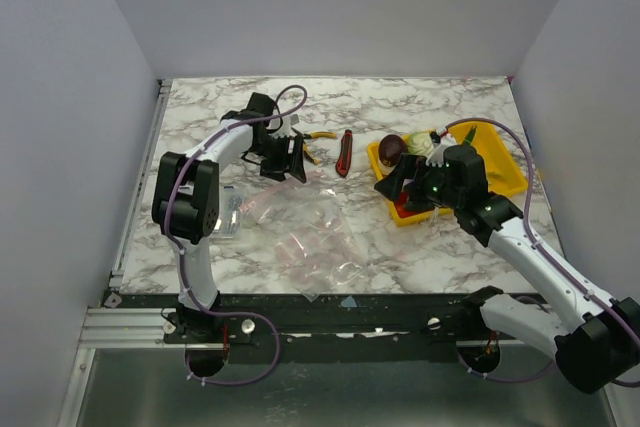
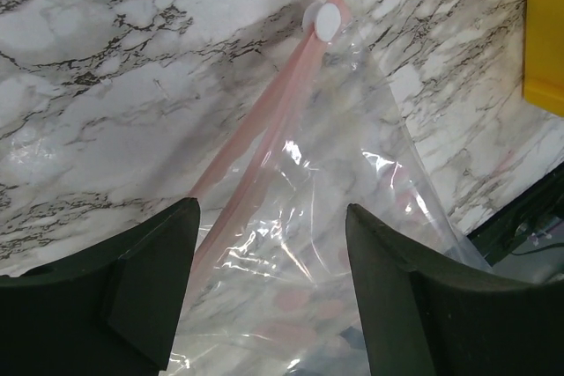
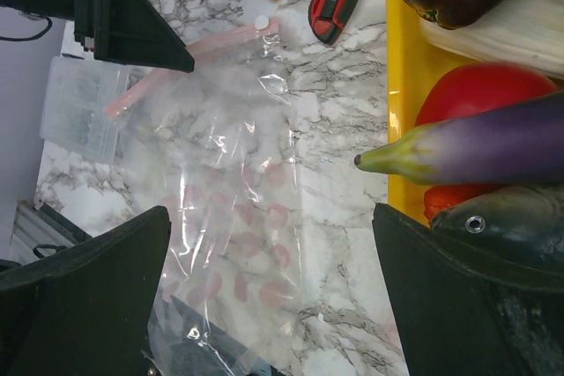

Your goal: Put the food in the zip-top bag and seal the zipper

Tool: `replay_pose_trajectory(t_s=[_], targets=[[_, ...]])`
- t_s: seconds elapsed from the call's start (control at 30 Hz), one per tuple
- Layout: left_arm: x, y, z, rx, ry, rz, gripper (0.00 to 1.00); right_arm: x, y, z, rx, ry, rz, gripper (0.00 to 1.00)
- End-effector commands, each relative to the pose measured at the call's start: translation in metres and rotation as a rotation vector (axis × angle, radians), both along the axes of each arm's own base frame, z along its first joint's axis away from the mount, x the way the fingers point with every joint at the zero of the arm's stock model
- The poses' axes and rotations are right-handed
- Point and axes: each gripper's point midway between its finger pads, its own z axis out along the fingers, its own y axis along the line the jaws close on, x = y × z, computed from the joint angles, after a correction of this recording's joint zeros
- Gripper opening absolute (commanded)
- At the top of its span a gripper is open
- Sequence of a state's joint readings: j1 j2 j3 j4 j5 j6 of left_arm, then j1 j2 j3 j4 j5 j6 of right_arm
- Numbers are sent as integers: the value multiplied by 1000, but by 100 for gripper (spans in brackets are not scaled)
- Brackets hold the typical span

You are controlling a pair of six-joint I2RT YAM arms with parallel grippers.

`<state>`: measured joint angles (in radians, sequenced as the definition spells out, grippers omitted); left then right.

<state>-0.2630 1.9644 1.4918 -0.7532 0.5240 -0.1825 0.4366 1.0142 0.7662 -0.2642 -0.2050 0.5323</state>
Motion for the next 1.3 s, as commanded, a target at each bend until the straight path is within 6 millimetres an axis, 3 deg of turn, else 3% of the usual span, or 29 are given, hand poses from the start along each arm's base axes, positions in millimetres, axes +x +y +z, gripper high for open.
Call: replay_pose_trajectory(t_s=[0.0, 0.27, 0.47, 0.53, 0.63, 0.67, 0.83, 1.0, 1.1, 1.27], targets=[[-8, -4, 0, -42, 40, -22, 66, -2, -4, 0, -4, 9, -22, 100], [-18, -8, -3, -77, 62, -21, 38, -1, -3, -2, 7, 14, -24, 100], [-26, -19, -9, -154, 114, -41, 33, -1, -2, -1, 14, 14, -29, 100], [-26, -21, -7, -168, 117, -49, 25, 0, -3, -1, 15, 14, -34, 100], [-26, -24, 4, -197, 100, -60, 2, 0, -2, -3, 19, 26, -35, 100], [-27, -24, 8, -201, 87, -59, 0, -1, -1, -4, 22, 33, -31, 100], [-30, -11, 60, -155, -44, 16, 0, 6, -6, -16, -19, 95, -85, 100], [-43, 32, 137, 3, -276, 186, 0, 18, -3, -13, -3, 106, -140, 100], [-58, 61, 174, 94, -425, 294, 0, 24, 8, -11, 24, 120, -139, 100], [-87, 83, 233, 119, -658, 412, 0, 29, 36, -21, -14, 171, -158, 100]])
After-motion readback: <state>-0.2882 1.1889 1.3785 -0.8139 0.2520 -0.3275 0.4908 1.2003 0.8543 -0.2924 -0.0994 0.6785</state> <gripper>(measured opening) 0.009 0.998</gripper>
